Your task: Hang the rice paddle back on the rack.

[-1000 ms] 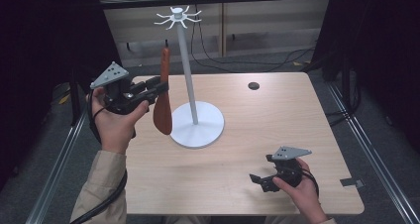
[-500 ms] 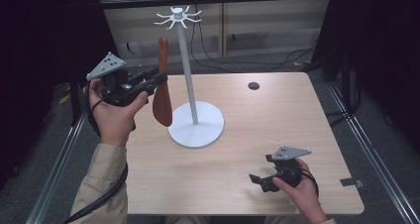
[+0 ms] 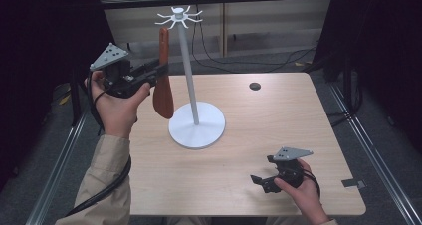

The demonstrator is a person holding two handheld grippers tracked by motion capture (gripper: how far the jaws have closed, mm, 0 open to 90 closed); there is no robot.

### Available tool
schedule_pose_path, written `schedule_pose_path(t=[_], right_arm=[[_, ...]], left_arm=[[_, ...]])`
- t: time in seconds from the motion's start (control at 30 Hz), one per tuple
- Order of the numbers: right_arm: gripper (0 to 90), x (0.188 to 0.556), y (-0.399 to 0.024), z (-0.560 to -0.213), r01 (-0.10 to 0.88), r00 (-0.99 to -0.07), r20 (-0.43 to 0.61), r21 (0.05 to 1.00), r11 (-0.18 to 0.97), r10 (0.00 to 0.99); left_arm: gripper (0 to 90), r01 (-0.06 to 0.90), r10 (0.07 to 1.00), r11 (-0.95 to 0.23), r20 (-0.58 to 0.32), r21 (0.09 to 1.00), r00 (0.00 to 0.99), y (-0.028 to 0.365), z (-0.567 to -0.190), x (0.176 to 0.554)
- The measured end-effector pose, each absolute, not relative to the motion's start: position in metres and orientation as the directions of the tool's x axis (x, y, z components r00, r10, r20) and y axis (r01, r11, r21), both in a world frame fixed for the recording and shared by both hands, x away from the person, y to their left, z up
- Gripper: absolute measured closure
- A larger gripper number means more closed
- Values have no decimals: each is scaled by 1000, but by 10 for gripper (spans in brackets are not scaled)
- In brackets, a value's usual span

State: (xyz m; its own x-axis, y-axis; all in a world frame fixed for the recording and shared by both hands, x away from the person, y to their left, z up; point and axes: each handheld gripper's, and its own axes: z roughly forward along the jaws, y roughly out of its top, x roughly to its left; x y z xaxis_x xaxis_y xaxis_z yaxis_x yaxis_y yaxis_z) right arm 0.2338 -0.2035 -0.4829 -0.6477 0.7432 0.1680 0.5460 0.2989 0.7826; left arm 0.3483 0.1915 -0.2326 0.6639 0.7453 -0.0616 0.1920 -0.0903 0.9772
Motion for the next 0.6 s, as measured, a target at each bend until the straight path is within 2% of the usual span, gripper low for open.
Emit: schedule_pose_path(t=[0.6], right_arm=[[52,234,-204,-483,550,-647,172,780,298,743]], left_arm=[[663,209,762,-75,-79,975,642,185,-235,361]])
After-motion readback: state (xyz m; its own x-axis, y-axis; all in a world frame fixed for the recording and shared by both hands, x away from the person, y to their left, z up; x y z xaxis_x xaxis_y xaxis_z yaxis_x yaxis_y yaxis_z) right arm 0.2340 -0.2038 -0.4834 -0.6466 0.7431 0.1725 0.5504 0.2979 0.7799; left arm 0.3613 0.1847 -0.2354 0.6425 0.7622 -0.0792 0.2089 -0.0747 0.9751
